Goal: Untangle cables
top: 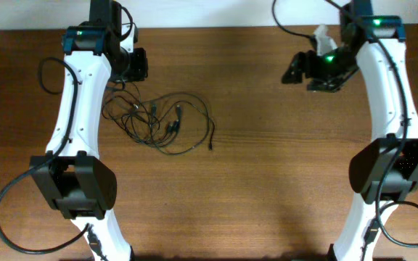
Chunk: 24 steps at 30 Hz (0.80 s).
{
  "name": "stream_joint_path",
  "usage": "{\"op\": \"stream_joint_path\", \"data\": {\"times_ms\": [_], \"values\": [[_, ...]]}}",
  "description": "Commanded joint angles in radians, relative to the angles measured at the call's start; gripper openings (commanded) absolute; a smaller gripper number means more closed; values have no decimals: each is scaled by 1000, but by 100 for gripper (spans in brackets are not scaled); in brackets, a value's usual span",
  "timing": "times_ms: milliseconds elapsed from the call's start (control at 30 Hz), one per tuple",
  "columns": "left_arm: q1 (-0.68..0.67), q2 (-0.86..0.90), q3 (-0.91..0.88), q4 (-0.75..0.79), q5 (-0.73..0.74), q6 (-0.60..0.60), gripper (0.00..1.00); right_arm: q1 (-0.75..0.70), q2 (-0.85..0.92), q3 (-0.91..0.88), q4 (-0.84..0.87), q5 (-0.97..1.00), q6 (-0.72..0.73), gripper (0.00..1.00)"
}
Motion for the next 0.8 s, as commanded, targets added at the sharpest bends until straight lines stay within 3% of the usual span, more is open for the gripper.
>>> {"op": "stream_joint_path", "data": {"times_ms": [0,67,167,233,367,467,633,700,767], "values": [[-2,-38,21,-48,10,26,31,76,8,-6,8,-50,-18,83],[-2,-36,-10,-128,-19,3,24,78,8,-6,20,13,43,86],[-4,-36,-148,-117,-24,-107,16,60,8,-6,21,21,51,86],[-10,-36,-267,-45,-12,-126,24,53,8,-6,22,21,51,86],[-53,-36,-494,260,28,-126,43,52,8,-6,29,21,50,86],[-84,-36,-595,427,18,-133,41,53,8,-6,27,21,50,86],[-88,-36,-581,431,-67,-140,39,53,8,-6,29,21,47,86],[-89,-55,-436,307,-90,-141,51,53,8,-6,29,21,47,86],[-89,-68,-366,237,-154,-162,55,53,8,-6,29,21,47,87]]}}
